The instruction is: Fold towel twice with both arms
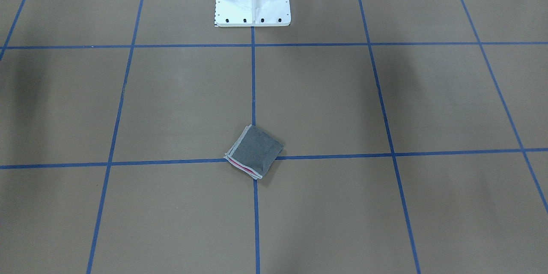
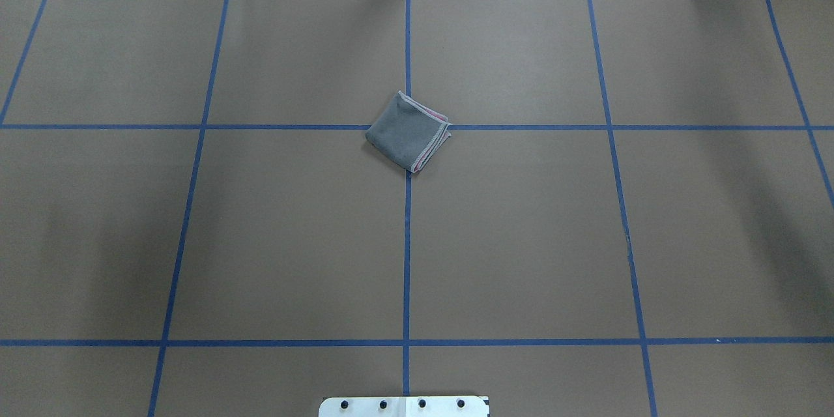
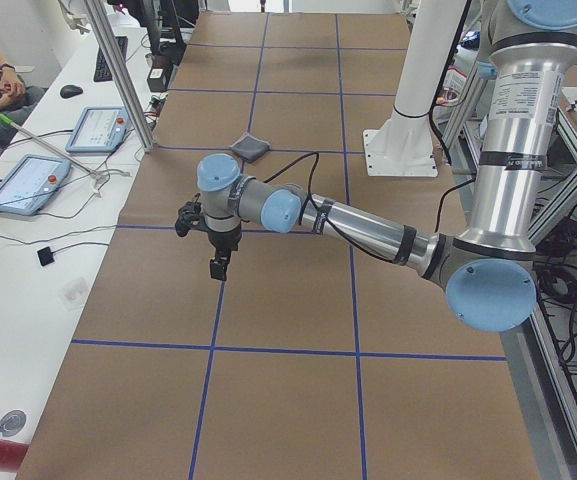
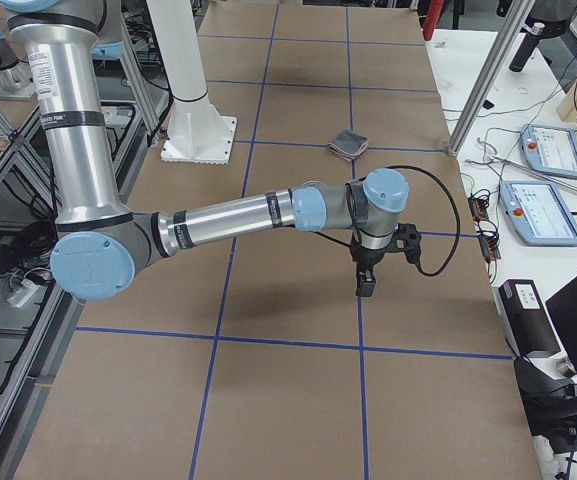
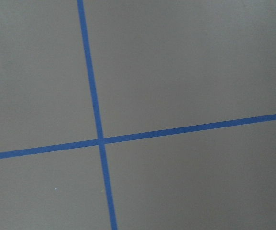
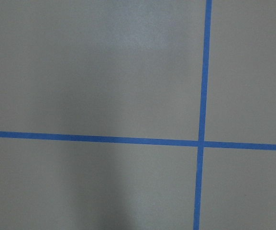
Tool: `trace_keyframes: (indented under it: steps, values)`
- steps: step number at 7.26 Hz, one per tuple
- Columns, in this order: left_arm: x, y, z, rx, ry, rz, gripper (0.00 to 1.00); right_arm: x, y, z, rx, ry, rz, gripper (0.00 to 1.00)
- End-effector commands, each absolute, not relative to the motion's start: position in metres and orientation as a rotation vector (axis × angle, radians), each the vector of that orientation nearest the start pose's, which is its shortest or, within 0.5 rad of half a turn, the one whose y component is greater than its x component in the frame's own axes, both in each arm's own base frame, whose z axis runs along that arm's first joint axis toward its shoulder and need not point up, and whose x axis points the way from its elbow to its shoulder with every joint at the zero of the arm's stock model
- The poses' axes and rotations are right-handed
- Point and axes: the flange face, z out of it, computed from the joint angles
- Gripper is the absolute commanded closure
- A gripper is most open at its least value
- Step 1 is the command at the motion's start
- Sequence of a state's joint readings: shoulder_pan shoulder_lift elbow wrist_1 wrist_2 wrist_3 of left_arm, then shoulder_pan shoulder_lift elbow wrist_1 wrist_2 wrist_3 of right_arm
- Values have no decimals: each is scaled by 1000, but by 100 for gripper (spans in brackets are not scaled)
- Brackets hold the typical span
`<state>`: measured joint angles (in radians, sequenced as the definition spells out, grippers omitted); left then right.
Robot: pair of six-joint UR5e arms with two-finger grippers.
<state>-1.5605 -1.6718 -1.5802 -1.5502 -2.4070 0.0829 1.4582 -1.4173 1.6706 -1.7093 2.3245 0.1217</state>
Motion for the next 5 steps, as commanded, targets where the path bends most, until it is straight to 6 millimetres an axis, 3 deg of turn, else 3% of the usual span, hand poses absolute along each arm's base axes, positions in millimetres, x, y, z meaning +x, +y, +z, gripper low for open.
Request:
trace_keyframes:
  steps: [1,5]
  values:
    - [-66,-519,600,115,835,91,0,1,-554,544,17,-789,-36,0]
    - [-61,-531,583,45,843,-104,0,-2,-558,548,10,-774,-42,0]
